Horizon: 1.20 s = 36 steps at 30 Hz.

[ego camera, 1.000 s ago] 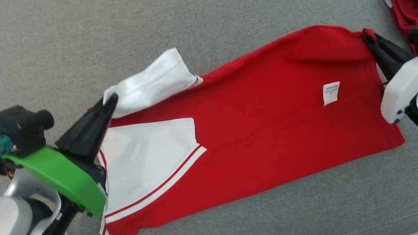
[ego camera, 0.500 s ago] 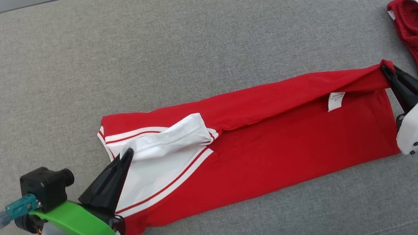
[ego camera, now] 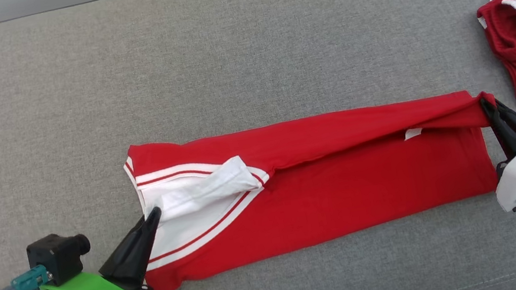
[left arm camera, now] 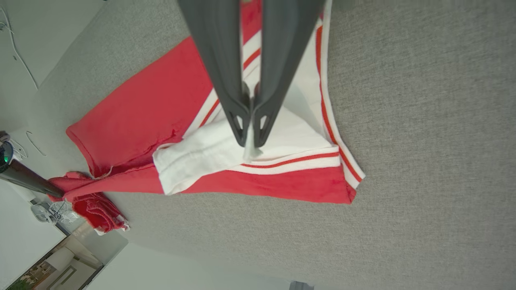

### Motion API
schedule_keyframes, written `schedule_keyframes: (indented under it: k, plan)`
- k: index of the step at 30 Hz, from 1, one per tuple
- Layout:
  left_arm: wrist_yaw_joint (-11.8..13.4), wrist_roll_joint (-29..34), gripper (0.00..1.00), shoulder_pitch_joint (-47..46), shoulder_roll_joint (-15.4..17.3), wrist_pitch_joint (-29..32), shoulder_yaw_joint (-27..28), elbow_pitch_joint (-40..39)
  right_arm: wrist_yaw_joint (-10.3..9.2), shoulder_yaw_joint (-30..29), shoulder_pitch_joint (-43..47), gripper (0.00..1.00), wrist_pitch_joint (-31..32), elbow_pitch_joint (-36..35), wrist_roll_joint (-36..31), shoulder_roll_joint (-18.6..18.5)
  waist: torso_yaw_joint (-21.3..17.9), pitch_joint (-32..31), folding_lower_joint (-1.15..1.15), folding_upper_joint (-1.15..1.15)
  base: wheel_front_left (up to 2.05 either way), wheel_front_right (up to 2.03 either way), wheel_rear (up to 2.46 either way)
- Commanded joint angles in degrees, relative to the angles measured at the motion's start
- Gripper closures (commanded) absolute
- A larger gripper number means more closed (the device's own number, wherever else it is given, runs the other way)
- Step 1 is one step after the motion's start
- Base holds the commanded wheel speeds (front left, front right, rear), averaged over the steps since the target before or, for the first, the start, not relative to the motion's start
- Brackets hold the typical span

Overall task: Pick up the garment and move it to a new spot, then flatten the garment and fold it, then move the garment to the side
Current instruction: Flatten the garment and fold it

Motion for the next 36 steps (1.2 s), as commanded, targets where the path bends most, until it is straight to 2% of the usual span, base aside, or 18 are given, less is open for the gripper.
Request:
schedule_keyframes:
  k: [1,2,3,4,5,13,21,25,30,36]
  plan:
    - [-0.37,-0.36,1.00,1.39,-0.68,-0.46,-0.20,0.39,-0.12,-0.11,1.26,0.85,0.06,-0.23,-0.78,0.56,-0.07,-0.37,0.00,0.00,0.00,0.00,0.00]
    - [-0.36,-0.43,1.00,1.55,-0.87,-0.58,-0.32,0.50,-0.12,0.05,1.69,0.78,0.14,-0.15,-0.97,0.67,-0.11,-0.56,0.00,0.00,0.00,0.00,0.00]
    - [-0.37,-0.58,0.84,1.76,-1.07,-0.99,-0.28,0.62,-0.12,0.21,2.10,0.38,0.08,-0.04,-1.05,0.82,-0.14,-0.73,0.00,0.00,0.00,0.00,0.00]
    - [-0.25,-0.56,0.52,2.09,-1.32,-1.28,-0.37,0.83,-0.12,0.20,2.63,0.00,-0.35,0.25,-1.03,1.07,-0.15,-0.96,0.00,0.00,0.00,0.00,0.00]
    - [-0.15,-0.53,0.00,2.55,-1.64,-1.55,-0.62,1.02,-0.12,-0.02,3.22,0.00,-0.70,0.60,-0.97,1.41,-0.15,-1.20,0.00,0.00,0.00,0.00,0.00]
    - [2.01,0.00,0.00,5.74,-2.74,-5.36,0.69,2.01,-0.12,-3.69,7.47,0.00,-2.88,3.29,-1.68,3.49,-0.27,-3.10,0.00,0.00,0.00,0.00,0.00]
    - [5.91,4.49,0.00,7.96,-5.31,-7.81,5.75,1.49,-0.12,-9.25,8.53,0.00,-2.73,3.65,-3.74,4.80,0.22,-4.81,0.00,0.00,0.00,0.00,0.00]
    - [7.66,8.41,0.00,8.12,-8.81,-7.94,9.57,1.58,-0.12,-10.09,6.58,0.00,-1.43,3.40,-4.09,5.69,0.85,-5.70,0.00,0.00,0.00,0.00,0.00]
    - [9.19,16.44,0.00,8.74,-13.77,-7.93,13.20,2.31,-0.12,-8.41,3.78,0.00,0.41,3.74,-4.34,5.75,1.97,-6.65,0.00,0.00,0.00,0.00,0.00]
    - [8.42,22.40,0.00,9.16,-19.26,-7.94,15.47,4.82,-0.12,-6.59,1.35,0.00,2.06,6.49,-4.05,5.56,3.89,-7.73,0.00,0.00,0.00,0.00,0.00]
